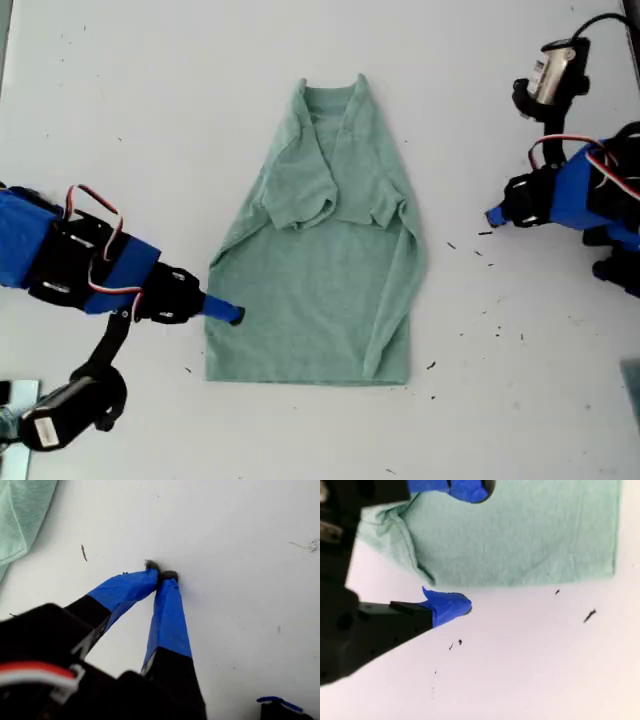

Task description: Fold t shirt

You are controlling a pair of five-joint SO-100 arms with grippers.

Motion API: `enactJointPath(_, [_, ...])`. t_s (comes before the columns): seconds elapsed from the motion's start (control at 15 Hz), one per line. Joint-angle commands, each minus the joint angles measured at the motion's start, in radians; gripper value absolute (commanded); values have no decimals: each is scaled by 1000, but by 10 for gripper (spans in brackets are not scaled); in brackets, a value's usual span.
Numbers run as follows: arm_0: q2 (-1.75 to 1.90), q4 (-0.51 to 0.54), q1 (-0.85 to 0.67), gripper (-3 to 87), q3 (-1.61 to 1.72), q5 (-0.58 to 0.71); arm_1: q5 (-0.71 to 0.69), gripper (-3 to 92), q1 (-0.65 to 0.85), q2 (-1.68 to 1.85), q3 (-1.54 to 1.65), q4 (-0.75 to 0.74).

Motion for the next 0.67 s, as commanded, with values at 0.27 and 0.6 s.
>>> enactJointPath(0.27, [-382, -77, -12, 41, -123, -26, 15, 23, -12, 31, 31, -28])
enactJointPath(0.6, [-183, 267, -11, -2, -311, -100, 25, 23, -8, 126, 69, -6])
